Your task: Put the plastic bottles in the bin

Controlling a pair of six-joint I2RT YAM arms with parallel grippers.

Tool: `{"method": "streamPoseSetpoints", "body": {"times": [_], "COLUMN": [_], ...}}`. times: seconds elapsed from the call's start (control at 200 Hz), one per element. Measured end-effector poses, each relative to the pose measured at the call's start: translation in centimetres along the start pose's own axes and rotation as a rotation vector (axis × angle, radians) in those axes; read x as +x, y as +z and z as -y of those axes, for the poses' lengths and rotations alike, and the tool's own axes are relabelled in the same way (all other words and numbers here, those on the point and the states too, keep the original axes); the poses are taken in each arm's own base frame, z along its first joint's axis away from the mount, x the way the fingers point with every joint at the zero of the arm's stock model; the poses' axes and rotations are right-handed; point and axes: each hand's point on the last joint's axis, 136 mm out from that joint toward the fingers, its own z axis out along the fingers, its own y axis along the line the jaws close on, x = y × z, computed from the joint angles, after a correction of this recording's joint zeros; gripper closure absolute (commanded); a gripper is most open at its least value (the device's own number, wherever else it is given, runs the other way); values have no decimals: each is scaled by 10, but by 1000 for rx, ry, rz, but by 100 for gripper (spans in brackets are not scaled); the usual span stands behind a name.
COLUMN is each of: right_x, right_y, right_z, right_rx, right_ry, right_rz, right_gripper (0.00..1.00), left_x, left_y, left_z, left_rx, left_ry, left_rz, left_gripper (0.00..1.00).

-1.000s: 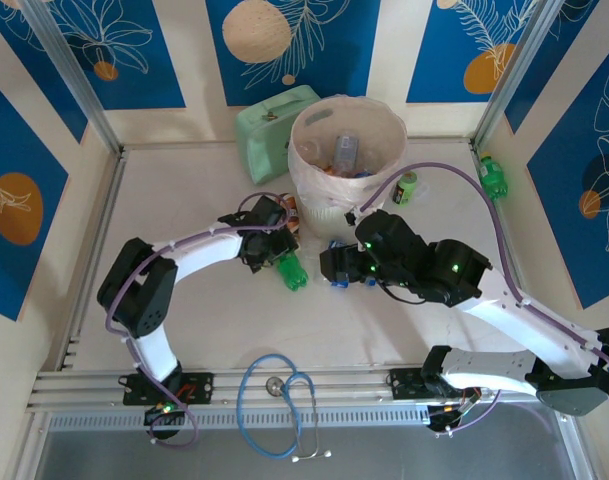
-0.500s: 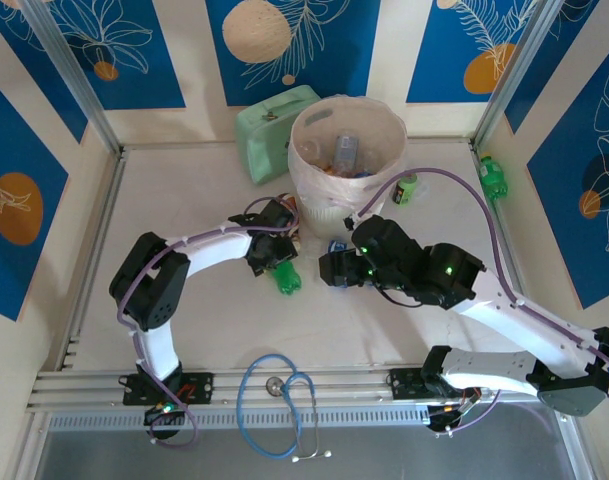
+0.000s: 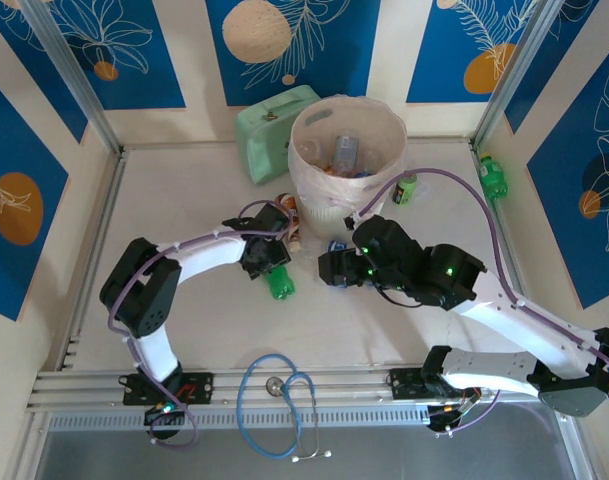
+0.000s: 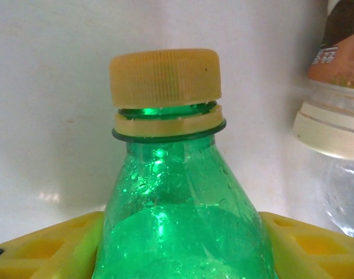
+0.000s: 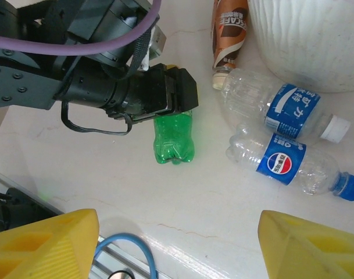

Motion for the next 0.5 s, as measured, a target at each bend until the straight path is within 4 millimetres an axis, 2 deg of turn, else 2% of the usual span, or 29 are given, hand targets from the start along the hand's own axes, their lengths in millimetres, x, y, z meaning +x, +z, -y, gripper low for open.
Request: {"method": "streamPoseSetpoints", "body": {"times": [0.1,0.235,0.38,0.5], "right_x": [3,6,12,17], "right_y": [2,11,31,48], "right_z": [-4,-18,-30,-34], "right_rx": [-25,-80,-116,-129], "right_ry": [8,24,41,67], "right_rz": [-14,-48,-114,-170], "right_gripper": [27,22,16,12], "left_x": [-4,-12,-15,-13], "left_y": [-22,-69,-117,-142], "left_z": [7,25,40,50], "left_rx": [54,184,316,406], "left_ry": [0,7,11,19], "left_rz": [29,84,129,129], "left_gripper": [38,38,38,38]}}
